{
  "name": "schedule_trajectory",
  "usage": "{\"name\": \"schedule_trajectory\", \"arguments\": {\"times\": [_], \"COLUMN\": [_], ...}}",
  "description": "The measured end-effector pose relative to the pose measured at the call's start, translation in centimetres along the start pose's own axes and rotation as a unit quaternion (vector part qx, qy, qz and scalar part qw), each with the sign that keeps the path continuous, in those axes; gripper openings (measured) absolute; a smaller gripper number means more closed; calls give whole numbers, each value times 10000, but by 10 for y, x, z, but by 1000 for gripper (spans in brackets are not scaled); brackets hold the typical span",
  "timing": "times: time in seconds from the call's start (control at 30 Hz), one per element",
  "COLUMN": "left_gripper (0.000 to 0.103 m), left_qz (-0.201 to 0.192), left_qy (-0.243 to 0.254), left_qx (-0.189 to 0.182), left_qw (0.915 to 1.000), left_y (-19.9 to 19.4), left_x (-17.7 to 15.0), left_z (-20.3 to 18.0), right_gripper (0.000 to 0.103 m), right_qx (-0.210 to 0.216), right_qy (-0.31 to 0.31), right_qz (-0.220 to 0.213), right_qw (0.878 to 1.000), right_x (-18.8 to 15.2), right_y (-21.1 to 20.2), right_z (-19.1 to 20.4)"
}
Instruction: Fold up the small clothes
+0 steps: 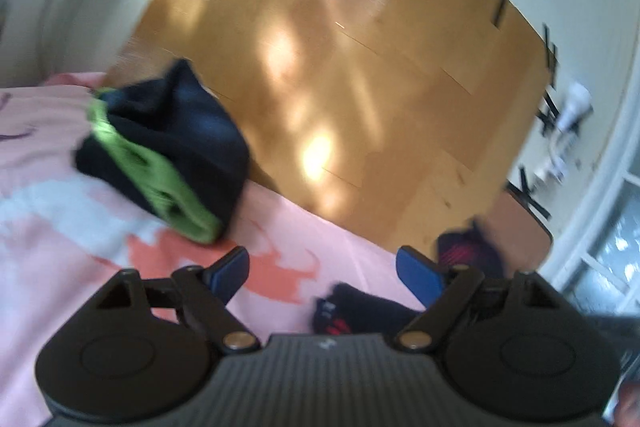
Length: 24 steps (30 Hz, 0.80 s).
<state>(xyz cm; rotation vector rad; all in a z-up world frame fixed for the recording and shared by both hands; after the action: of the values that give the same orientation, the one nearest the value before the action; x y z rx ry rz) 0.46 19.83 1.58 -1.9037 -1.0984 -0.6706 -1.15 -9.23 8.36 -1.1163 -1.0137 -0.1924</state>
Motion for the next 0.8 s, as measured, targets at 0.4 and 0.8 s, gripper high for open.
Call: {"name": "schedule_trajectory", "arguments": {"times": [0.4, 0.8], "left_gripper": [94, 82], "left_qz": [320, 699], "left_qy": [615, 1146], "left_qx": [-180, -136], "left_qw": [9974, 9908], "left_y": [14, 39], "left_x": [-8, -5], "left_z": [-22, -69], "right_gripper": [64, 20], "right_qx": [936, 342], "right_qy": [-1195, 1489], "right_qz": [388, -489], "right_qw": [9877, 9871], "right_x": [-24, -5], "right_y": [52, 17], "right_z": [42, -95]}}
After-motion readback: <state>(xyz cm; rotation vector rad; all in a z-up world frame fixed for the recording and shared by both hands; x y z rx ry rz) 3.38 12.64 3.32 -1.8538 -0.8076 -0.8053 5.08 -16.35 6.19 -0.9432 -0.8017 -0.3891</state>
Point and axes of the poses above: each gripper's, at about its wrist camera, not at the fingertips, and y roughly the way its jaws point, z to its left, x to its top, the point moved 2 cm from there along y, roughly the way its jaws point, and after that the axes turned 11 degrees about z, right-handed, at the moved point
